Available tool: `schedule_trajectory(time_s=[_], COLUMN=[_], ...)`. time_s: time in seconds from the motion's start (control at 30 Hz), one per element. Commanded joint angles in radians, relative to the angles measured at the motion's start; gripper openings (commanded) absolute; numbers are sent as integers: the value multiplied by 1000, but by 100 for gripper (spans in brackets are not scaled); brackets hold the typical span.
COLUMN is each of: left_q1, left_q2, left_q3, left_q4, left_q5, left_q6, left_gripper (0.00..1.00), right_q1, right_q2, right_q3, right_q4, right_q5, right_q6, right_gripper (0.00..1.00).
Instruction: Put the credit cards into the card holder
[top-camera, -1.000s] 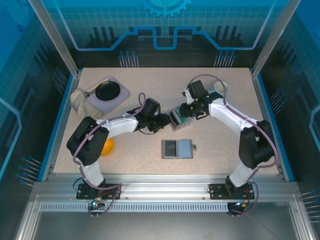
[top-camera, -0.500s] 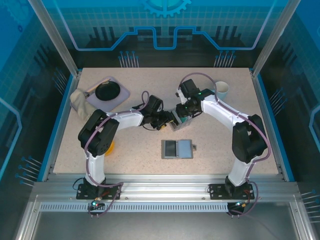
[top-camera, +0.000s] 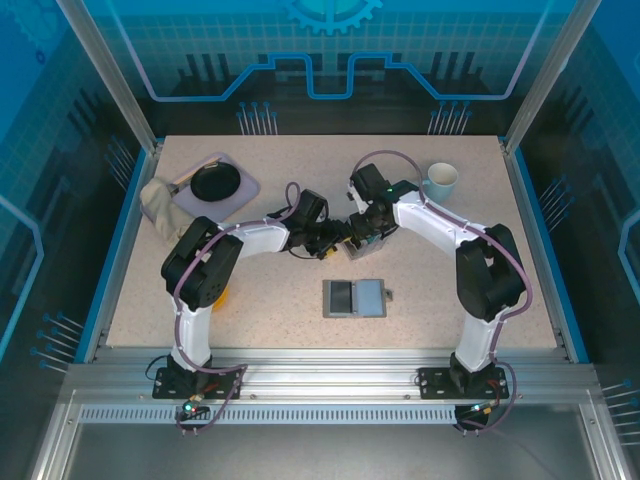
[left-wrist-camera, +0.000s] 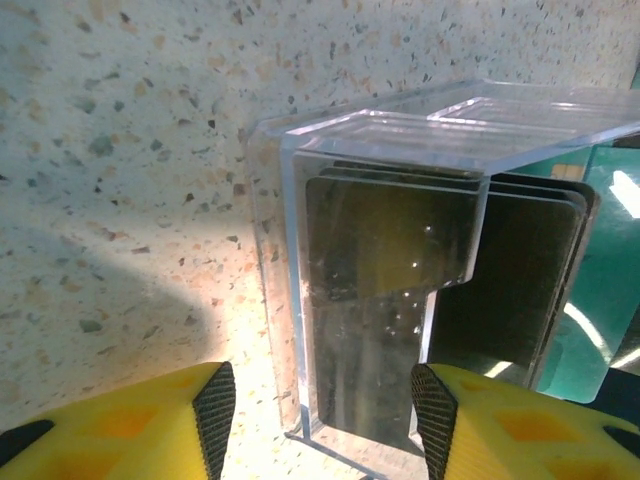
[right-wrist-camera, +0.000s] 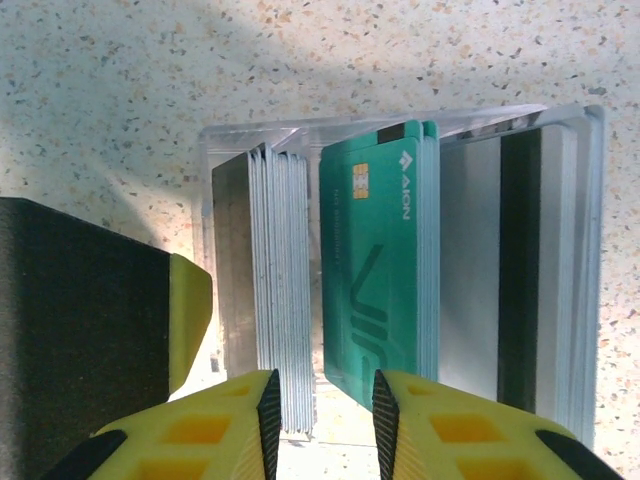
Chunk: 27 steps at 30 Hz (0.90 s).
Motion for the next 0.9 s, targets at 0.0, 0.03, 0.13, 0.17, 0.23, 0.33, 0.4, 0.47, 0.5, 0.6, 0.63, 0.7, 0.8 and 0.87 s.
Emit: schedule_trajectory(time_s=[0.0,0.03,0.13,0.17,0.23,0.33,0.4,0.47,0.5,0.6,0.63,0.7,0.8,0.87], left_q1=[4,3,3,3,3,4,2,2,3,1,0,1,0,2], left_q2=[-31,-35,-28,-22,-8,11,25,42,54,75,78,76,57,35], left_q3=[-18,-14,8,16,32,36,41,53,64,79,79,70,46,29], left_q4=[59,58,45,27,-9,-41,-54,-76,-91,-130,-140,-155,-178,-190], left_q5=[29,27,27,24,17,16,14,15,19,22,18,9,-12,-27], left_q6=[-30,-32,-32,-31,-27,-29,-29,-20,-14,7,11,22,33,47], left_gripper=[56,56,57,57,56,53,52,51,51,50,49,46,41,39], right_q1=[10,9,5,6,6,3,4,3,4,4,4,3,6,9], right_q2=[-15,-19,-28,-28,-26,-24,-23,-21,-19,-12,-8,1,6,2], right_q3=[25,24,21,22,22,19,15,12,10,11,13,16,19,19], right_q4=[-18,-15,-11,-12,-10,-6,-1,4,6,4,4,-2,-8,-10], right_q5=[36,36,28,29,28,35,36,38,43,52,58,72,81,76], right_q6=[-5,-4,1,3,6,10,7,1,-3,-16,-21,-28,-34,-43], right_gripper=[33,33,33,33,34,34,34,34,34,35,36,36,36,36])
